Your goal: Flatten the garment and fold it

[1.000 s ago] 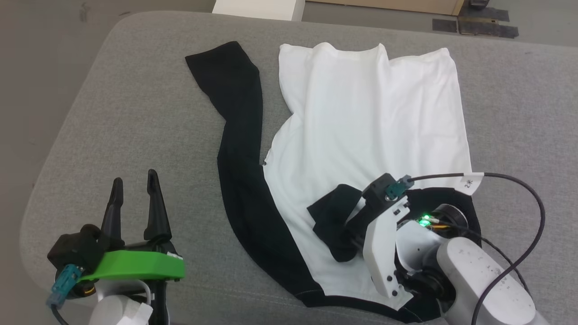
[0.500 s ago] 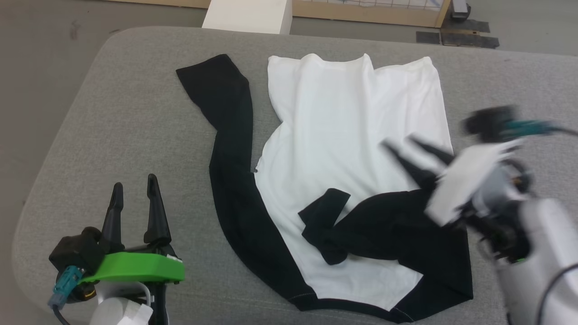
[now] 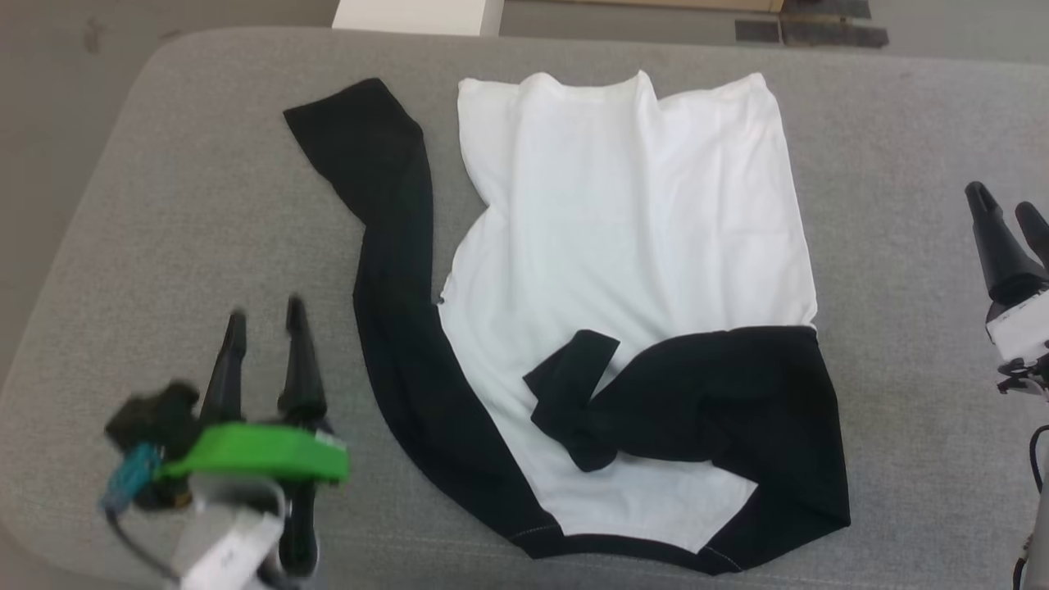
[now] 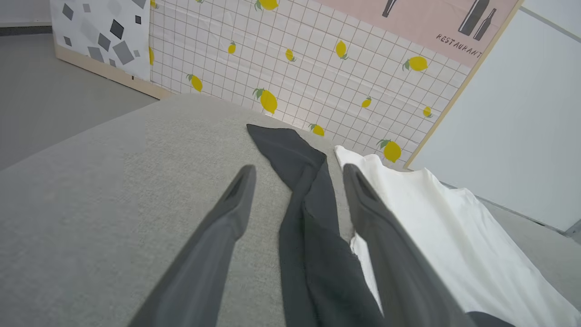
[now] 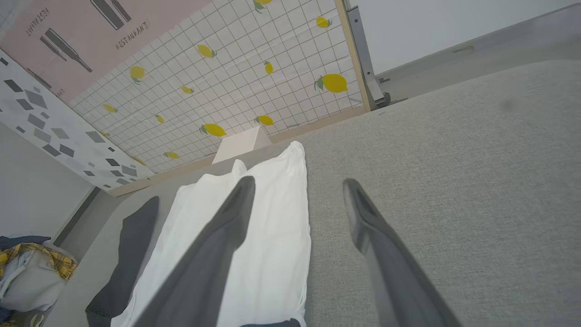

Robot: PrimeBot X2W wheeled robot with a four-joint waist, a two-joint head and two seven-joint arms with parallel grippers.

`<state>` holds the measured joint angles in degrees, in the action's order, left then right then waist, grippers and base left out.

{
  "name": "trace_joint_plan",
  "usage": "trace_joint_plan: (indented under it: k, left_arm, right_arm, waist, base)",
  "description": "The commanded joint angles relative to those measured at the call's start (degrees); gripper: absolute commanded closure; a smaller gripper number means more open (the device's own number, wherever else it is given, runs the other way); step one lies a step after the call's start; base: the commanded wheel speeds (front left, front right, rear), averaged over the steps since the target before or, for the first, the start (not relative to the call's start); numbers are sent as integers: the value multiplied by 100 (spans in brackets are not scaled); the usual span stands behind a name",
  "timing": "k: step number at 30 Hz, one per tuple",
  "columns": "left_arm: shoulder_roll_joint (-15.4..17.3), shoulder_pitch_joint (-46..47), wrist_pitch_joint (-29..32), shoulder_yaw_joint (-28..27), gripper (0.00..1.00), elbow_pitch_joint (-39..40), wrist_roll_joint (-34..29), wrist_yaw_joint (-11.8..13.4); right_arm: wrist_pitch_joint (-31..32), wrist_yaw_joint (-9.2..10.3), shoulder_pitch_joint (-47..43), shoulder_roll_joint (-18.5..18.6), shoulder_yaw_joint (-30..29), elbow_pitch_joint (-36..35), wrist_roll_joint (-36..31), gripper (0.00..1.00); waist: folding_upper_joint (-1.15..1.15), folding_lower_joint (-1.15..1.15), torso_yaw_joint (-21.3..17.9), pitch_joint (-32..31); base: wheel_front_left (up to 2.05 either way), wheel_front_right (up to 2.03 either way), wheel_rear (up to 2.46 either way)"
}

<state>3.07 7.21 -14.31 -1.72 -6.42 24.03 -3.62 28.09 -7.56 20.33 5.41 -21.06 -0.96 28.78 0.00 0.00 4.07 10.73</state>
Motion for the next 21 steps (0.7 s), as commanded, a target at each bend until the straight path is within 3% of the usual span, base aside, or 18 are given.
trace_joint_plan:
  k: [1, 8, 14, 21]
  left_arm:
    - [75, 440, 154, 57, 0, -81, 35, -63]
    - [765, 2541, 1701, 6, 0, -1077, 329, -110]
    - [1349, 4237, 3251, -172, 0, -1810, 539, 261]
    - [1751, 5176, 4788, -19, 0, -2209, 460, 743]
  right_arm:
    - [67, 8, 49, -37, -43, -73, -86, 0]
    - [221, 8, 486, -50, -31, -253, -245, 0]
    - [154, 8, 791, -46, 135, -393, -202, 0]
    - [102, 8, 891, 13, 266, -531, -109, 0]
  waist:
    - [0, 0, -49, 348]
    - [0, 0, -264, 1244]
    - [0, 0, -543, 2064]
    - [0, 0, -721, 2674]
  base:
    - [0, 0, 0]
    - [0, 0, 0]
    - [0, 0, 0]
    - [0, 0, 0]
